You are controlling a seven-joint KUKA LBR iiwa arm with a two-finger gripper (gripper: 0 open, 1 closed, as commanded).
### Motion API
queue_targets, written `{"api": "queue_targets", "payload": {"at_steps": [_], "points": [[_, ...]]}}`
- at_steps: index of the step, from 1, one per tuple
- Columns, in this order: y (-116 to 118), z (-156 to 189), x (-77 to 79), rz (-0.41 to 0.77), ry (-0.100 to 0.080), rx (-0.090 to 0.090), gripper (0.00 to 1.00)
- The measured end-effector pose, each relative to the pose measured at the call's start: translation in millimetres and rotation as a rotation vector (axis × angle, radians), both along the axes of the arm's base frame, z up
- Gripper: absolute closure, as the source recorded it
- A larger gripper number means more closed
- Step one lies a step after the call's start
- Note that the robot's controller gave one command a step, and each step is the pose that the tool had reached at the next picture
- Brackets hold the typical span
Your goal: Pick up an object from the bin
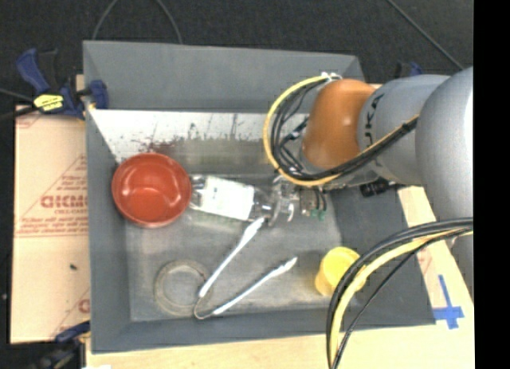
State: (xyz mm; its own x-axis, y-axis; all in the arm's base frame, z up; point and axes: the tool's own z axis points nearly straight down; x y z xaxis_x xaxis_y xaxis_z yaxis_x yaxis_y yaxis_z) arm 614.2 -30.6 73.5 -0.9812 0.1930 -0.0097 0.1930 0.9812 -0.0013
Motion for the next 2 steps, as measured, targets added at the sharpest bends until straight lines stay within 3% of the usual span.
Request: {"api": "queue_targets", "payload": {"at_steps": [2], "points": [[-0.5,69.3,-1.6,0.002,0.005,0.001,1.0]]}}
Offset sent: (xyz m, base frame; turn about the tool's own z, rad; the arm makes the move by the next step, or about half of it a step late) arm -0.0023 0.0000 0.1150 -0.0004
